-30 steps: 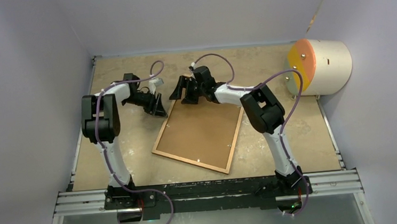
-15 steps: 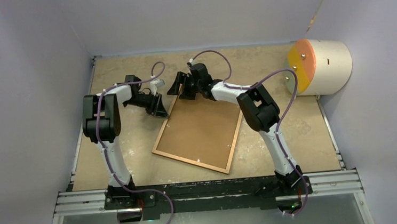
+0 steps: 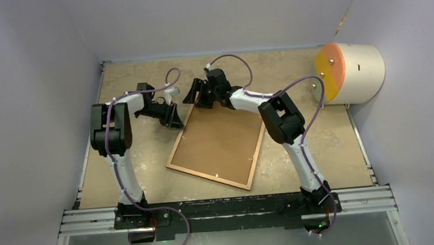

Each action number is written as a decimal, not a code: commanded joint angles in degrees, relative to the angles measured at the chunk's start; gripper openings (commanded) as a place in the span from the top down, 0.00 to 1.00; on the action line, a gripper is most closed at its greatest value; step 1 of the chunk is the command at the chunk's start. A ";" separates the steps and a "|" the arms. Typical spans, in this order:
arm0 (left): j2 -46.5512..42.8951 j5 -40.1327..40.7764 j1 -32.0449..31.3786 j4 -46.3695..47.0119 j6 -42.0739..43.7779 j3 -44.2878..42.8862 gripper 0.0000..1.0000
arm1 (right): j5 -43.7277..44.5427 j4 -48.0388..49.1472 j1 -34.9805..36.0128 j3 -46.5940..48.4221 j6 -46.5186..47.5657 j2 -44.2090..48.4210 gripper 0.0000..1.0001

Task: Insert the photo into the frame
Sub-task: Install the photo frame at the center of the board, then adjust the photo frame at the center of the board.

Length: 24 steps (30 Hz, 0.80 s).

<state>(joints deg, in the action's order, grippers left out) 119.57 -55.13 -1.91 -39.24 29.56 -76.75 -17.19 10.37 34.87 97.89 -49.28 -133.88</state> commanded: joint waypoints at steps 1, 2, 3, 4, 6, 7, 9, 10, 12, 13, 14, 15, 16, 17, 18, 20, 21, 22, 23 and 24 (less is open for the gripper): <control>1.11 4.08 -0.20 -0.82 2.17 1.75 0.65 | 3.04 -1.69 -0.16 3.15 1.65 -2.39 0.29; 1.03 3.92 -0.20 -0.98 2.25 1.70 0.65 | 2.77 -1.76 -0.16 3.40 1.76 -2.43 0.29; 0.88 3.77 -0.20 -1.15 2.36 1.69 0.65 | 2.72 -1.79 -0.16 3.62 1.87 -2.29 0.29; 0.66 3.65 -0.13 -1.32 2.36 1.62 0.65 | 2.35 -1.64 -0.16 3.82 2.02 -1.95 0.29; 0.14 3.32 0.10 -2.06 2.53 1.17 0.65 | 0.24 -1.57 -0.15 3.93 2.07 -0.82 0.28; -0.07 3.24 0.34 -2.64 2.75 0.72 0.65 | -0.42 -1.50 -0.30 4.07 2.24 0.20 0.27; -0.86 3.08 1.18 -4.47 3.54 -0.46 0.65 | -2.39 -1.17 -0.84 3.83 2.25 3.21 0.23; -1.34 2.96 1.66 -5.40 4.05 -1.03 0.64 | -2.97 -1.21 -1.32 3.12 2.34 5.13 0.21; -2.34 3.00 2.99 -7.71 5.68 -2.41 0.62 | -2.55 -1.27 -2.67 -0.06 2.51 9.96 0.14; -2.81 3.01 3.88 -9.24 6.65 -3.12 0.60 | -1.88 -1.19 -3.71 -2.90 2.41 12.84 0.10; -3.25 3.22 4.42 -10.63 7.77 -3.72 0.58 | -1.53 -0.81 -4.92 -6.15 2.07 15.77 0.07; -3.73 3.50 5.11 -11.56 8.53 -4.02 0.57 | -1.41 -0.11 -6.61 -9.79 1.40 18.88 0.03; -4.28 4.03 5.56 -12.11 9.45 -3.98 0.55 | -0.98 0.17 -8.41 -14.86 0.99 21.70 0.01; -4.81 4.83 5.80 -12.23 10.05 -3.83 0.53 | 0.02 -0.35 -10.23 -18.40 0.94 24.65 0.01; -5.20 5.60 5.90 -12.26 10.47 -3.50 0.52 | 1.49 -1.89 -12.30 -21.22 1.26 27.29 0.01; -5.72 7.55 5.87 -11.64 11.02 -2.48 0.51 | 3.91 -5.02 -16.51 -27.14 1.96 31.96 0.01; -5.90 8.68 5.87 -10.78 10.98 -1.72 0.51 | 4.99 -6.10 -18.86 -30.49 2.05 34.00 0.01; -6.15 10.03 5.86 -9.83 10.82 -0.60 0.51 | 6.45 -6.83 -21.02 -33.61 2.37 36.27 0.01; -6.26 10.91 5.87 -9.20 10.85 0.27 0.51 | 8.60 -7.88 -23.18 -36.39 3.01 38.30 0.01; -6.31 11.67 5.80 -8.76 10.99 1.13 0.51 | 10.60 -8.81 -25.04 -39.15 3.59 40.67 0.01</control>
<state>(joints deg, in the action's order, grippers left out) 116.40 -47.62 4.27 -48.84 37.69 -78.30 -14.52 8.45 15.49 67.77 -47.64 -98.56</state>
